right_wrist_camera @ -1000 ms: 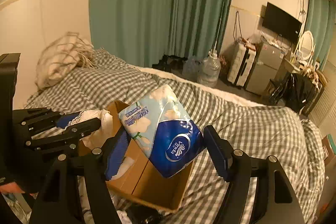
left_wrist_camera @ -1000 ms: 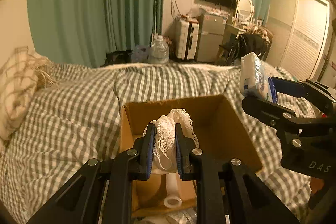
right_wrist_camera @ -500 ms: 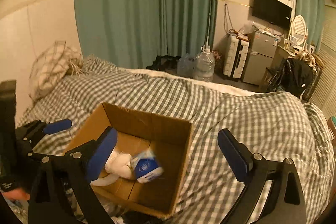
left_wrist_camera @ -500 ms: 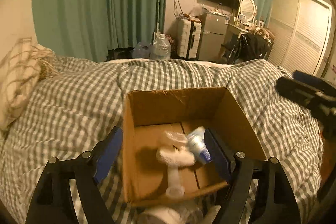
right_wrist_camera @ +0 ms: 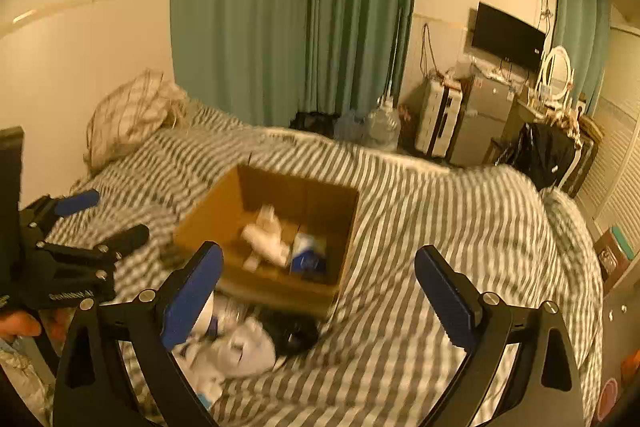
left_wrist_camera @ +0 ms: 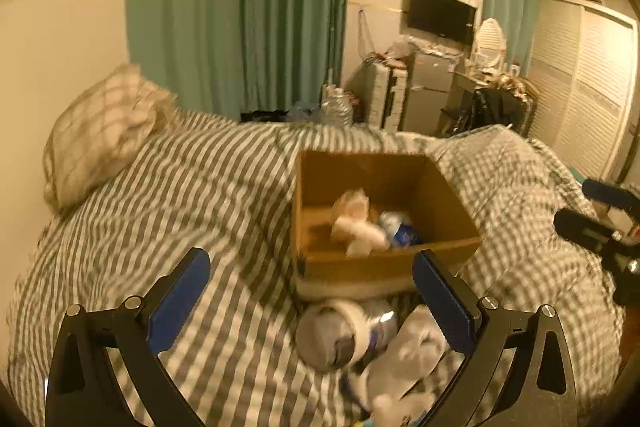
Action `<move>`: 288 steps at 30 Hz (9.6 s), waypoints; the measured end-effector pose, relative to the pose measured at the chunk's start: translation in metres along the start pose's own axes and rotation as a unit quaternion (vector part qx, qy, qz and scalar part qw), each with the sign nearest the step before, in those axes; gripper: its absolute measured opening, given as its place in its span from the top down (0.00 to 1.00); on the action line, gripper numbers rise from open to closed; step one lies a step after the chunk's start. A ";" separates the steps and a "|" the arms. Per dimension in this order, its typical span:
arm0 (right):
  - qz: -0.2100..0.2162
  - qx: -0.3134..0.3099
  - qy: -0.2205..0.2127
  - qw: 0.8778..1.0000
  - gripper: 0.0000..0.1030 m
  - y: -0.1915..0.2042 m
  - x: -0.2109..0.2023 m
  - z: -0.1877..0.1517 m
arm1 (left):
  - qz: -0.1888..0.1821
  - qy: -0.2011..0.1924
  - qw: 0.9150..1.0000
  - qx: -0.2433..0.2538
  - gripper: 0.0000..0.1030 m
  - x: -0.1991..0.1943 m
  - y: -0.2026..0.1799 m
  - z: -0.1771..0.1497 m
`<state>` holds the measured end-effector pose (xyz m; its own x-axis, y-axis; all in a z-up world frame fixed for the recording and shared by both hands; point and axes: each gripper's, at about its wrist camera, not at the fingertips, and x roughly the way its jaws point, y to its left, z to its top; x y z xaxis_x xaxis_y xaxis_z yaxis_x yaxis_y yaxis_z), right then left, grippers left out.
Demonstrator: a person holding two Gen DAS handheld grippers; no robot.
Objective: Organize objects
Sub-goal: 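Grasp the white sock with the right gripper and lift it, then grasp the white tape roll with the left gripper while the right carries the sock, then release the tape roll and sock into the box with both grippers, then grasp the white plush toy with the left gripper while the right grasps the black lid, then drop the plush toy and black lid into the box with both grippers, then grasp the clear blue-labelled jar with the left gripper and lift it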
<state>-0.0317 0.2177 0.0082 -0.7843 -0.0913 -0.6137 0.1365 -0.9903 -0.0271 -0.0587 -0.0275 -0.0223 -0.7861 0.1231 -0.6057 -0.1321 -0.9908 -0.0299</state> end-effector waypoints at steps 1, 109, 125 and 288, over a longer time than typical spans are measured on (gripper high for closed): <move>0.004 0.006 0.011 1.000 0.06 0.004 0.009 -0.011 | 0.006 0.005 1.000 -0.003 0.00 0.003 0.001 -0.008; 0.032 -0.007 0.040 0.999 0.46 -0.036 0.175 0.071 | -0.085 0.110 0.987 0.082 0.93 0.170 -0.072 0.068; 0.004 0.024 -0.031 0.999 0.12 -0.047 0.033 0.058 | -0.038 0.056 0.997 0.046 0.15 0.058 -0.048 0.059; -0.051 0.036 0.048 0.997 0.09 -0.025 0.062 -0.040 | 0.010 0.054 0.998 0.012 0.00 0.053 -0.054 -0.038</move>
<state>-0.0596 0.2413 -0.0605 -0.7304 0.0178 -0.6828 0.0121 -0.9992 -0.0390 -0.0703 0.0304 -0.0832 -0.7192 0.0953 -0.6882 -0.1323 -0.9912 0.0010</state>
